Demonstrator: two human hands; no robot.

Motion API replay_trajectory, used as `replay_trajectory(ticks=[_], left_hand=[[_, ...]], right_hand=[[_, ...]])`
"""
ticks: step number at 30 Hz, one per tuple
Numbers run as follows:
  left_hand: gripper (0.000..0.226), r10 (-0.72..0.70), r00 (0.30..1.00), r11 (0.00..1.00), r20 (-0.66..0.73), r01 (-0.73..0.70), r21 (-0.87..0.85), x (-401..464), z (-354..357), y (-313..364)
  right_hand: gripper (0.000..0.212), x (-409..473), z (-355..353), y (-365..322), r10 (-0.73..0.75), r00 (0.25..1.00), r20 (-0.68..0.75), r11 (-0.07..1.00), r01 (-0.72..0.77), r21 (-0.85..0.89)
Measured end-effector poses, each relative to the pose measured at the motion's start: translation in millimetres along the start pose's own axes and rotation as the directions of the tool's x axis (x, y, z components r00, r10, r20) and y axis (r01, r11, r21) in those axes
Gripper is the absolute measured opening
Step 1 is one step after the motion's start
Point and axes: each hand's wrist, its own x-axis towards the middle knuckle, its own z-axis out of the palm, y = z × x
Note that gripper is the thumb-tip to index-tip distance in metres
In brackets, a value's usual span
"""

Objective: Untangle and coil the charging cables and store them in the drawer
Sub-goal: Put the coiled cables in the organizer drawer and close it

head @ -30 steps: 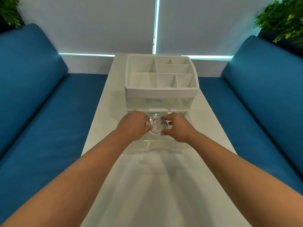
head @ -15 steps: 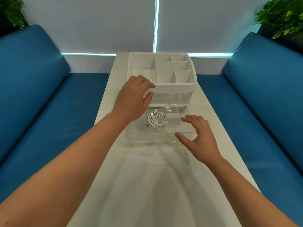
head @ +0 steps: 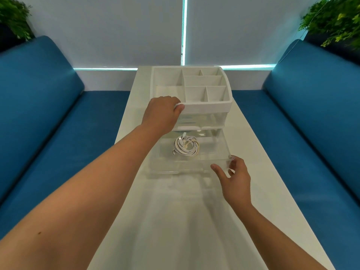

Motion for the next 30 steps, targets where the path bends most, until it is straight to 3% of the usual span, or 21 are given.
replay_trajectory(ticks=[14, 30], left_hand=[[0.038, -0.001, 1.000, 1.000, 0.022, 0.001, -0.003, 1.9, 1.6, -1.2], [0.037, -0.008, 1.000, 1.000, 0.027, 0.008, -0.028, -0.4, 1.6, -0.9]], right_hand=[[0.060, 59.4, 36.1, -16.8, -0.021, 0.999, -0.026, 0.998, 0.019, -0.061], [0.051, 94.7, 49.5, -29.0, 0.017, 1.000, 0.006, 0.997, -0.016, -0.080]])
